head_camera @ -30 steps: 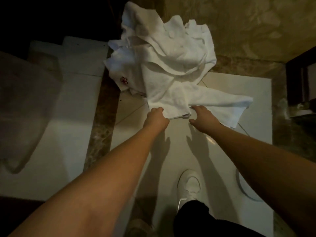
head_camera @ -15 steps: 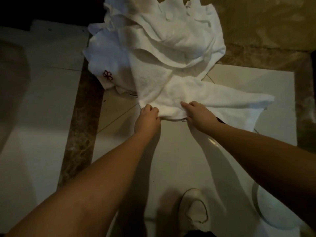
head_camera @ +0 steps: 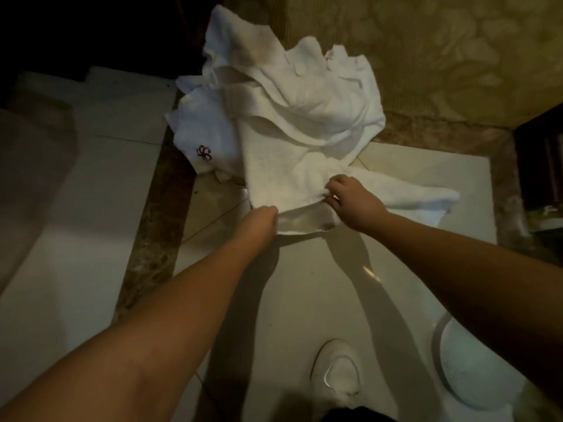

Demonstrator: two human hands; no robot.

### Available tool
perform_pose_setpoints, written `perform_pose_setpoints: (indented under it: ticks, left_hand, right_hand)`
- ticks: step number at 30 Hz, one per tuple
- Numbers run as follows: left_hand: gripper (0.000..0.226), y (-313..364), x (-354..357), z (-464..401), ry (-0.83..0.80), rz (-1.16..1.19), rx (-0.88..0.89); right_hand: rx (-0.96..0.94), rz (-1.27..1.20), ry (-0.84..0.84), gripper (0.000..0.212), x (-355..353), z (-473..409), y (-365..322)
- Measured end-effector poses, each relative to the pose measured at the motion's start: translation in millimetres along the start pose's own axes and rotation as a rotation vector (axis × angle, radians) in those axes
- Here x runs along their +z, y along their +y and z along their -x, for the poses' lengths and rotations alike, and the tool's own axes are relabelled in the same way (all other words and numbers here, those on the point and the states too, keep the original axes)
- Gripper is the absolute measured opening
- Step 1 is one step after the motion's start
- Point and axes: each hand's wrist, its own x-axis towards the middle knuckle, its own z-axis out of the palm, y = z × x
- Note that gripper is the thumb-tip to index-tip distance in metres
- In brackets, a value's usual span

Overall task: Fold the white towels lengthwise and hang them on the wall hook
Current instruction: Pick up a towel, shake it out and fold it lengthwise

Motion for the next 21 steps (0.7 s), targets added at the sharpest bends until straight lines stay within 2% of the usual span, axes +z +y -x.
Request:
perform_pose_setpoints:
  ticks: [3, 5, 9, 13, 15, 18, 21]
  left_hand:
    - [0.01, 17, -34, 19, 0.14, 0.205, -0.102]
    - [0.011, 30, -57, 35, 0.165, 0.267, -0.144]
    - [0.015, 58, -118, 86, 0.16, 0.253, -0.134]
    - [0.016, 90, -203, 141, 0.209, 0.135, -0.1]
    - [0.012, 113, -252, 171, 0.283, 0.131, -0.108]
    - [0.023, 151, -332, 218, 0.41, 0.173, -0.094]
    - [0.015, 182, -408, 271, 0.523, 0.167, -0.083]
  right_hand:
    - [-0.044, -0.047, 0.121, 0.028, -30, 13, -22]
    - [-0.001, -0.16, 0.181, 0.033, -48, 29, -41]
    - [0.189, -0.402, 0.168, 0.02, -97, 67, -89]
    - [0.236, -0.616, 0.208, 0.019, -176, 107, -146]
    - [0.255, -0.63, 0.243, 0.023, -225, 127, -176]
    - [0.237, -0.616, 0.34, 0.015, -303, 159, -222]
    - [0.203, -0.567, 0.418, 0.015, -379, 196, -267]
